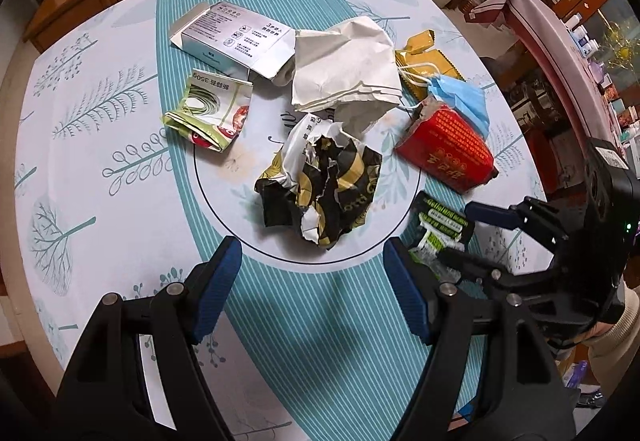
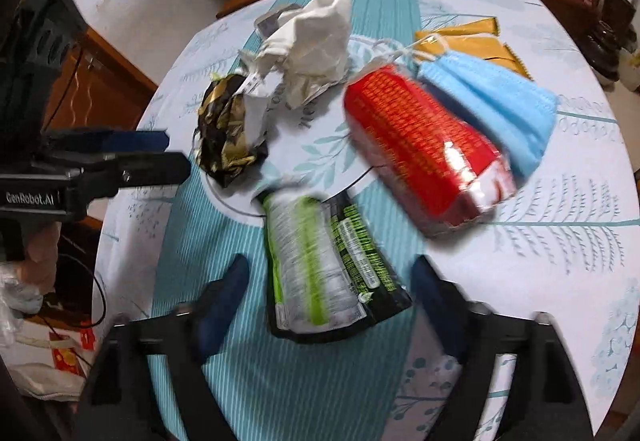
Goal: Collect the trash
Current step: 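Grasp the green-and-black snack packet with the right tool while the left tool grasps the black-and-gold wrapper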
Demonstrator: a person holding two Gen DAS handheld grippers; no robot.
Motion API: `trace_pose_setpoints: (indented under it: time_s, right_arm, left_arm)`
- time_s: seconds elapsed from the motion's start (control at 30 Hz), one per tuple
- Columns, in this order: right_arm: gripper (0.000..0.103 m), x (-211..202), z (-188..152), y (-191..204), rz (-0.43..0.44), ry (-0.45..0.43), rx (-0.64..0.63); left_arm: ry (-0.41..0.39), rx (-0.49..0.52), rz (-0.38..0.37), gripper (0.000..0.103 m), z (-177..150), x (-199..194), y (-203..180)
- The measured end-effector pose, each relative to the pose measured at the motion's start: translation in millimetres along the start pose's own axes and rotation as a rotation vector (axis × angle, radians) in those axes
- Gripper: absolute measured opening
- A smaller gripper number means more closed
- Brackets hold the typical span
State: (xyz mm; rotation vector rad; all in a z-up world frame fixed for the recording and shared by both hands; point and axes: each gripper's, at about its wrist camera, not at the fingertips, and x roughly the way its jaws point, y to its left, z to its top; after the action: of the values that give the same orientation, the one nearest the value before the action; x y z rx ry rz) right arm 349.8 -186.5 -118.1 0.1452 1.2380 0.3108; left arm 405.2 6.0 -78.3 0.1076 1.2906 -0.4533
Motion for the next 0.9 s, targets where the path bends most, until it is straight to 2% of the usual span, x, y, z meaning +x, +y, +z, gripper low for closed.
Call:
trace_pose_setpoints:
  time_s: [0.2, 0.37, 0.43, 0.5, 0.57, 0.63, 0.67, 0.9]
  right_arm:
    - [0.087, 11.7, 1.5, 19.6, -0.064, 0.016, -0.086]
    - [0.085, 13.6, 7.0, 17.4, -0.04, 0.016, -0.033]
    - [0.075, 12.7, 8.5, 15.6, -0.066, 0.015, -0.021]
    - [0.055, 12.5, 10.6, 15.7, -0.111, 0.015, -0.009]
    - [0.048, 11.8, 10.2, 15.0, -0.147, 0.015, 0.002]
    - [0.041, 9.8, 9.5, 12.1, -0.139, 0.012, 0.019]
    - [0.031, 10.0, 8.9, 12.7, -0.133, 0.013, 0.025]
    - [0.018, 2.3, -0.8, 7.7, -0.151, -0.023, 0.092]
  left_arm:
    - [-0.002, 0.009, -0.007, 0.07, 3.1, -1.6, -1.0]
    - [-0.005, 0.023, -0.014, 0.07, 3.7, -3.9, -1.7]
    - [-0.006, 0.024, -0.012, 0.07, 4.2, -4.4, -1.1]
    - [-0.006, 0.022, -0.011, 0.07, 5.1, -4.0, -0.3]
    - [-0.005, 0.019, -0.012, 0.07, 6.8, -2.8, -0.4]
    - [-0.003, 0.02, -0.011, 0.07, 8.8, -0.7, -1.4]
    - [-0.002, 0.02, -0.009, 0.07, 10.0, 0.5, -2.1]
    - [0.026, 0.042, 0.014, 0.071, 17.4, 15.3, -10.9]
